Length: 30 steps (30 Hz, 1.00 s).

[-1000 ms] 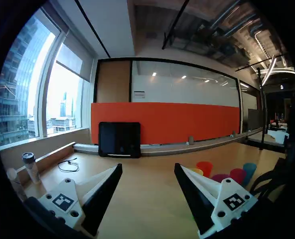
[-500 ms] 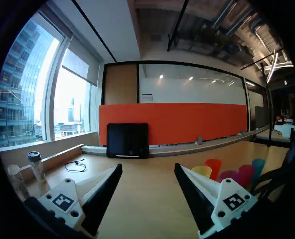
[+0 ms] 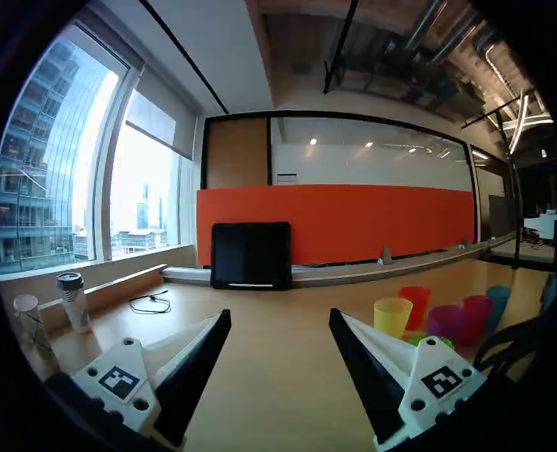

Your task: Pour water

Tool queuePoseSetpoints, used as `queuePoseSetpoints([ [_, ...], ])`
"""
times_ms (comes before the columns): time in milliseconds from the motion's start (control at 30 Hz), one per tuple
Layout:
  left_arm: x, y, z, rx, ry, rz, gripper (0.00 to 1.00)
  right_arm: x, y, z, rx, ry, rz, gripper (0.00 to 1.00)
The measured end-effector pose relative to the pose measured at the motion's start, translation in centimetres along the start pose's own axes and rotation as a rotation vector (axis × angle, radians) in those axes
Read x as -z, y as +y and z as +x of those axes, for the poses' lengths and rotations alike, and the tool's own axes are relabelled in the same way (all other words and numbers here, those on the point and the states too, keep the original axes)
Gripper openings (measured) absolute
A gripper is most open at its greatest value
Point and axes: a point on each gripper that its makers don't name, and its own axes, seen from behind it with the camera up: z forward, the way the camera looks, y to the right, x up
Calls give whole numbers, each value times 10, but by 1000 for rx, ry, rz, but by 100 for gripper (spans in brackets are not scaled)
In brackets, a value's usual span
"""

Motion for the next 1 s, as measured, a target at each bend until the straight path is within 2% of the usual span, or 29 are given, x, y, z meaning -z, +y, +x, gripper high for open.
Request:
queuePoseSetpoints([
  [300,-1,-3,-13,7,-10,3,97,1,-5,4,-14,3,6,100],
  [1000,-1,-2,-20,17,-22,-13,97,0,-6,7,-3,5,2,100],
])
